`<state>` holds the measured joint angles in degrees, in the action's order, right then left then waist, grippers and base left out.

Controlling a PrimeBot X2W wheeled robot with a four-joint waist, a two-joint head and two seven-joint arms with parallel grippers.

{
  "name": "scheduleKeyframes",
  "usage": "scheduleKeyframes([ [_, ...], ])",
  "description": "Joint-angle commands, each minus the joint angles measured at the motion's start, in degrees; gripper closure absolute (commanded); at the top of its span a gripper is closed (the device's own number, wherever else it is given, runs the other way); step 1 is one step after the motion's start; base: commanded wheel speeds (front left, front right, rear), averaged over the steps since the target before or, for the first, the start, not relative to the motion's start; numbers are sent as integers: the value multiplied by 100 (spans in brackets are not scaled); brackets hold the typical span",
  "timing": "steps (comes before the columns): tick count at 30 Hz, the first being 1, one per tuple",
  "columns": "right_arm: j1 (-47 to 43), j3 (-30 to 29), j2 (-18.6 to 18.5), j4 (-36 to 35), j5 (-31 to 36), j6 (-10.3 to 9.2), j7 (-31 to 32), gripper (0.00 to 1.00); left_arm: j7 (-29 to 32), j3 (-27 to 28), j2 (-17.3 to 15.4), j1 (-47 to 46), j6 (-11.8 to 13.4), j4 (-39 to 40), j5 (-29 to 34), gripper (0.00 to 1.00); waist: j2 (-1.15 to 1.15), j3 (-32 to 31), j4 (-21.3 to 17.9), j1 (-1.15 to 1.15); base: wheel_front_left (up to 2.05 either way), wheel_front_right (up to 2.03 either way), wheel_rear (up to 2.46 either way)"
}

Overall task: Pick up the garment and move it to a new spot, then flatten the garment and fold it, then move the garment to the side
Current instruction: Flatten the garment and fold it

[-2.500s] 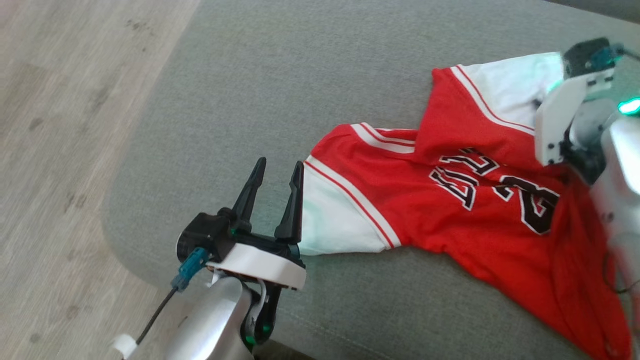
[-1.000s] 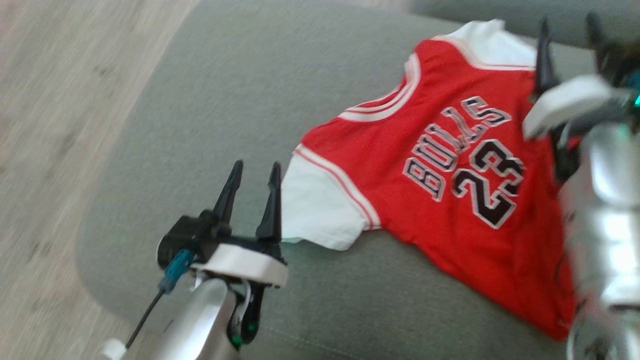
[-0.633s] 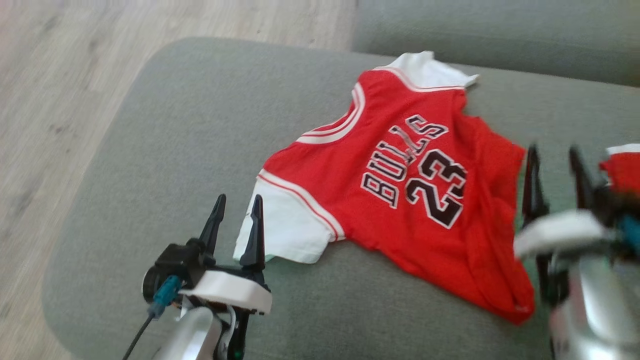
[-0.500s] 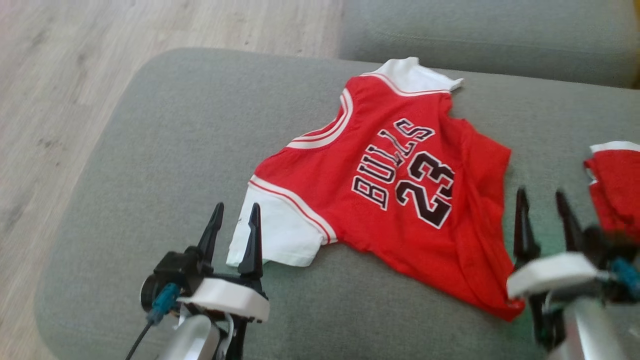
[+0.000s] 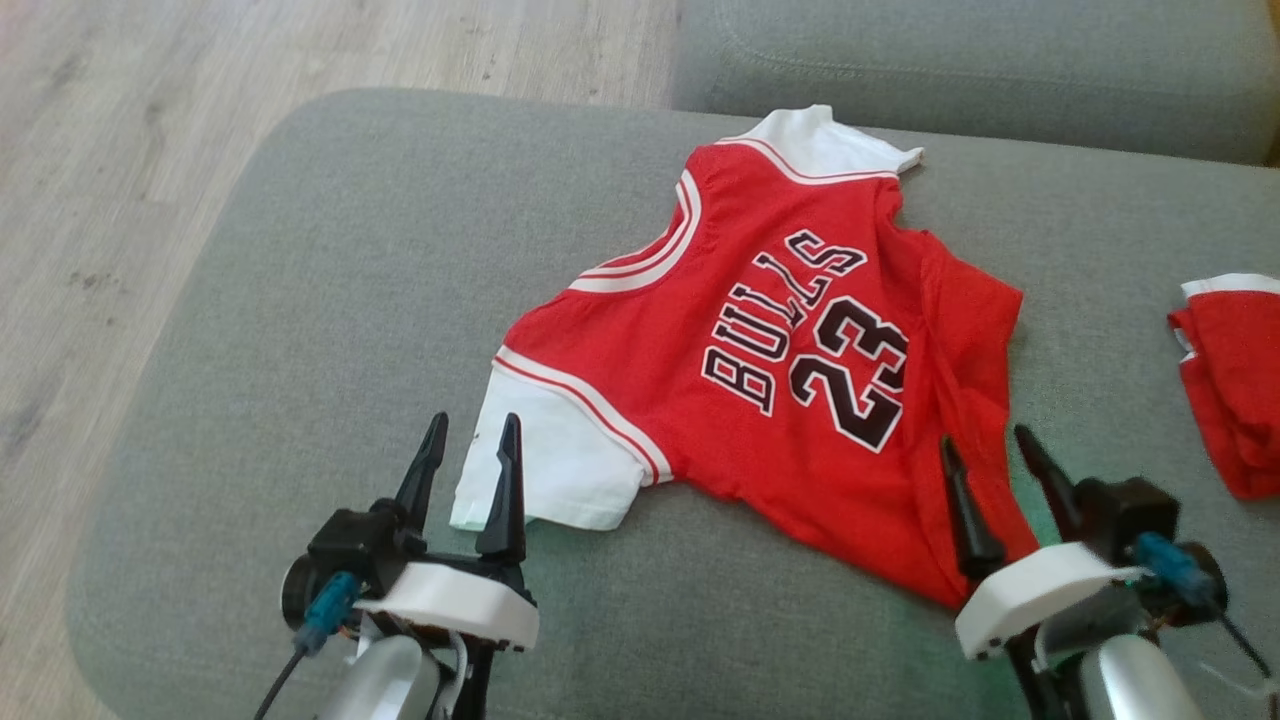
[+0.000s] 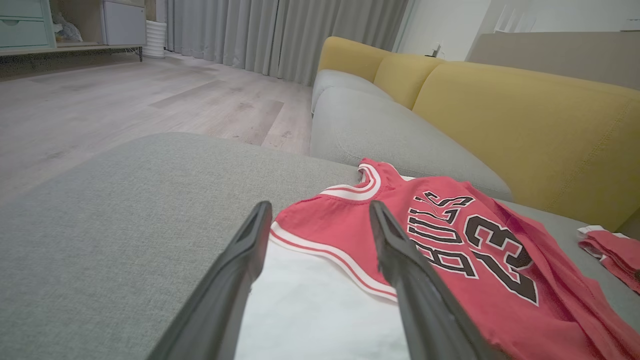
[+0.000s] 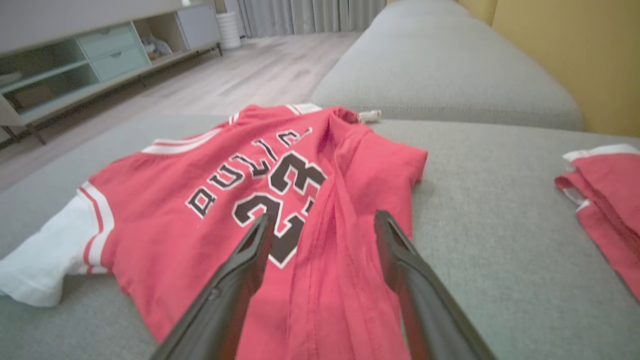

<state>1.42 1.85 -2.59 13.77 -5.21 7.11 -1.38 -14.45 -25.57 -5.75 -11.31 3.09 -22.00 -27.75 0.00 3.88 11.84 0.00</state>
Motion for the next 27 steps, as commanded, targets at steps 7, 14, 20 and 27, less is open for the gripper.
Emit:
scheduleKeyframes([
  [7,392,154,-29,141,540,37,193,0,-53,135,-32,-314,-5,164,-17,0,0,220,167,0,0,0,0],
  [14,963,-232,-29,595,987,37,208,0,-52,79,17,-402,-36,107,-46,0,0,411,333,0,0,0,0],
  [20,1326,-422,-29,976,1202,37,233,0,-52,25,54,-470,-76,52,-59,0,0,508,448,0,0,0,0],
  [27,1579,-501,-29,1463,1234,37,254,100,-53,7,97,-523,-93,-5,-73,0,0,545,553,0,0,0,0],
])
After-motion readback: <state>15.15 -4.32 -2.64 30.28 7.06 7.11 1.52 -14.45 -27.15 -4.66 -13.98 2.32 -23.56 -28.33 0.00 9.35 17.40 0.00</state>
